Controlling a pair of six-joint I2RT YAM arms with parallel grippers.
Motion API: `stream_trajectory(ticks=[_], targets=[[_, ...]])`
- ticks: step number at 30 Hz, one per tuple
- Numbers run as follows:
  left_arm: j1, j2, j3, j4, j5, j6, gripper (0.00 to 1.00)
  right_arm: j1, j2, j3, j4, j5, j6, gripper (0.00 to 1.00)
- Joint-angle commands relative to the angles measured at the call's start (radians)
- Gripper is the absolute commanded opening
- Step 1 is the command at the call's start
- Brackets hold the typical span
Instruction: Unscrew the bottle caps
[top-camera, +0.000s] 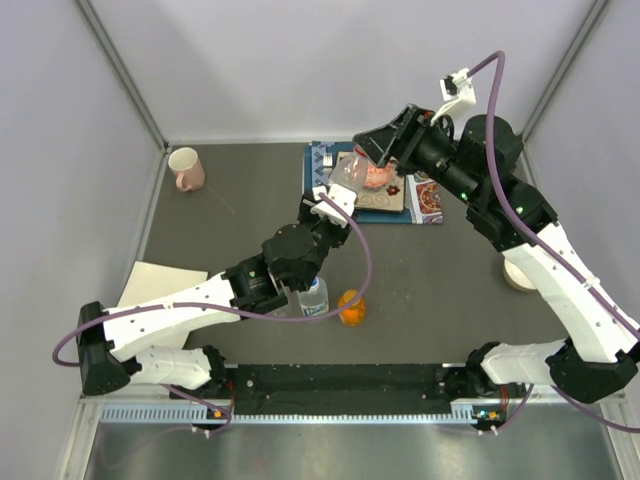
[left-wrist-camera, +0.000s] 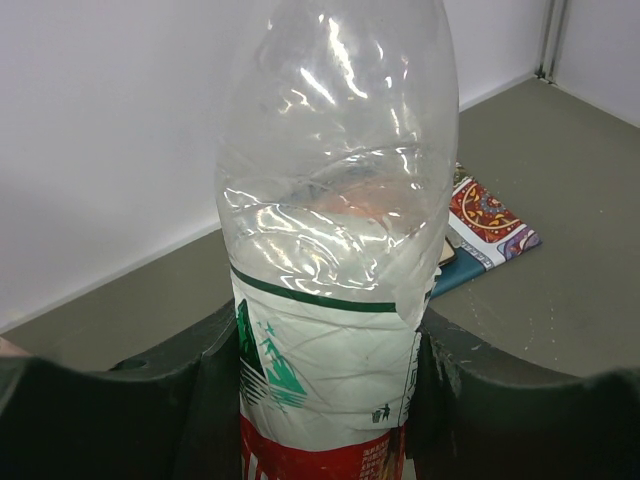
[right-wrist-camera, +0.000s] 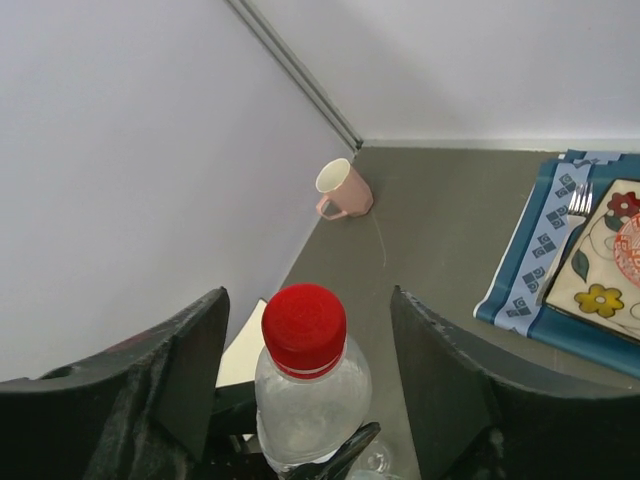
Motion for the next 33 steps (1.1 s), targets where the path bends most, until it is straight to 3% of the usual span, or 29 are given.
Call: stream_trajectory(ticks=[1, 20, 26, 29, 33], targets=[[-0.007, -0.018, -0.006, 0.047, 0.006, -0.012, 0.45, 0.01, -0.004, 0.017, 0.041, -0.017, -0.009, 0.61], [-0.007, -0.023, -0.009, 0.042, 0.012, -0.025, 0.45, 0.01, -0.013, -0.028, 0.049, -0.046, -0.009, 0.41], [-0.007, -0.031, -0.009, 0.042, 0.017, -0.025, 0.45, 0.01, -0.024, -0.047, 0.049, -0.052, -0.011, 0.23], [-0.009, -0.035, -0.012, 0.039, 0.027, -0.03, 0.45, 0.009, -0.038, -0.061, 0.05, -0.04, -0.015, 0.01], [-0.007, -0.064, -0.023, 0.035, 0.131, -0.042, 0.45, 0.01, -0.056, -0.058, 0.049, -0.063, -0.064, 0.0]])
